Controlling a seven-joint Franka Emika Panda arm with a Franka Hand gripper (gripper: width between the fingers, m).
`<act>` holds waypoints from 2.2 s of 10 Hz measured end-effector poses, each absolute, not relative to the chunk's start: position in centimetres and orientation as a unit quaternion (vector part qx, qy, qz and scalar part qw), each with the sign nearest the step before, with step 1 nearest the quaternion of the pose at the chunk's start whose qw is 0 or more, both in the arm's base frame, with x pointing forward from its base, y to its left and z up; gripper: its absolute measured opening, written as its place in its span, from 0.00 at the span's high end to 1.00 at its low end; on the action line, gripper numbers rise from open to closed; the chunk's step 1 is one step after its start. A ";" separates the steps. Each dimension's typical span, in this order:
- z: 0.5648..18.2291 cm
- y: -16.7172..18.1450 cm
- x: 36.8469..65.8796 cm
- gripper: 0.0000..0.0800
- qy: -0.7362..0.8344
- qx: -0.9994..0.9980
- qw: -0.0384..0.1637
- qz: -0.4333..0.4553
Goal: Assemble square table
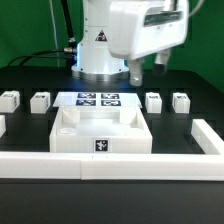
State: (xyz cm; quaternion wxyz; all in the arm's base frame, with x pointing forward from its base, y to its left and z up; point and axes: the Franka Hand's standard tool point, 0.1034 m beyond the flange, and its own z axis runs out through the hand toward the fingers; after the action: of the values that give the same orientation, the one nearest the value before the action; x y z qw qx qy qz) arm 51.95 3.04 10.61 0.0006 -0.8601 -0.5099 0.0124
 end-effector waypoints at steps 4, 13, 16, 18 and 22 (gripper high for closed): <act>5.2 -1.5 45.3 0.19 -0.699 -0.715 -0.002 -0.007; 1.1 -1.6 44.3 0.19 -0.706 -0.708 0.000 -0.014; 1.2 -1.9 44.4 0.31 -0.704 -0.710 0.000 -0.014; 1.1 -1.9 44.4 0.48 -0.704 -0.710 0.000 -0.014; 1.1 -1.9 44.3 0.93 -0.704 -0.710 0.000 -0.014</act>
Offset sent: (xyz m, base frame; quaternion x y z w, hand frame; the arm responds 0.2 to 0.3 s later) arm -0.0365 -0.0134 -0.0525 -0.0429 0.0778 -0.2858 0.9542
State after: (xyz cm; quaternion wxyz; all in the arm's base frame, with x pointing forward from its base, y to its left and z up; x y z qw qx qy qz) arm 44.34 -1.92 1.11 0.0002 -0.7104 -0.7036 -0.0141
